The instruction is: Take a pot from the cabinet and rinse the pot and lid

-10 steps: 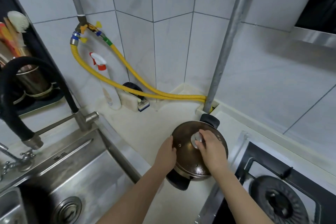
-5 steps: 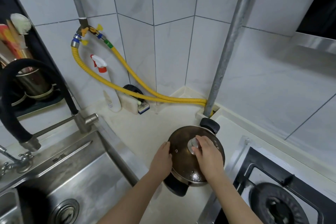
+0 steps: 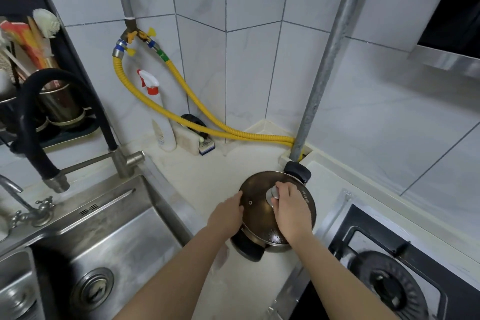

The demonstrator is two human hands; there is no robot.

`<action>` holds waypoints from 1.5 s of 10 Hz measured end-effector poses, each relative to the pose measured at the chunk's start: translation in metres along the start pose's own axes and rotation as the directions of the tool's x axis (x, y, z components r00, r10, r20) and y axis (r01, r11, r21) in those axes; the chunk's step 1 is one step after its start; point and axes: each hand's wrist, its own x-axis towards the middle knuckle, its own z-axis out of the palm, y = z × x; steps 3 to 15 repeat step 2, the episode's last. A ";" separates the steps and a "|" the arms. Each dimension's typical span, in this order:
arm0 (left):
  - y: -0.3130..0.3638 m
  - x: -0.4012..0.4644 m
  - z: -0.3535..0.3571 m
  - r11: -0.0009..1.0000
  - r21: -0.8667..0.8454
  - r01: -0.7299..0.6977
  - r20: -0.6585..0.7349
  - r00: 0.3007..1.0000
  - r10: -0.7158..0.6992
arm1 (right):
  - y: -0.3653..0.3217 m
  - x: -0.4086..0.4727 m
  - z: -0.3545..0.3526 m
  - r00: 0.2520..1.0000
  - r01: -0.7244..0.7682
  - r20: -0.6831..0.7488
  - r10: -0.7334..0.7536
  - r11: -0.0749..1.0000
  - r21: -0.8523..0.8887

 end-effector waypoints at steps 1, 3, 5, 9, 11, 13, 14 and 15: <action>0.007 -0.006 -0.027 0.992 0.129 -0.006 0.084 0.996 -0.005 | -0.008 0.003 -0.023 0.990 0.040 0.136 -0.029 0.996 -0.079; 0.018 -0.012 -0.061 0.964 0.252 -0.083 -0.013 0.996 0.089 | -0.018 0.003 -0.050 0.994 0.081 0.090 -0.066 0.981 -0.176; 0.018 -0.012 -0.061 0.964 0.252 -0.083 -0.013 0.996 0.089 | -0.018 0.003 -0.050 0.994 0.081 0.090 -0.066 0.981 -0.176; 0.018 -0.012 -0.061 0.964 0.252 -0.083 -0.013 0.996 0.089 | -0.018 0.003 -0.050 0.994 0.081 0.090 -0.066 0.981 -0.176; 0.018 -0.012 -0.061 0.964 0.252 -0.083 -0.013 0.996 0.089 | -0.018 0.003 -0.050 0.994 0.081 0.090 -0.066 0.981 -0.176; 0.018 -0.012 -0.061 0.964 0.252 -0.083 -0.013 0.996 0.089 | -0.018 0.003 -0.050 0.994 0.081 0.090 -0.066 0.981 -0.176; 0.018 -0.012 -0.061 0.964 0.252 -0.083 -0.013 0.996 0.089 | -0.018 0.003 -0.050 0.994 0.081 0.090 -0.066 0.981 -0.176; 0.018 -0.012 -0.061 0.964 0.252 -0.083 -0.013 0.996 0.089 | -0.018 0.003 -0.050 0.994 0.081 0.090 -0.066 0.981 -0.176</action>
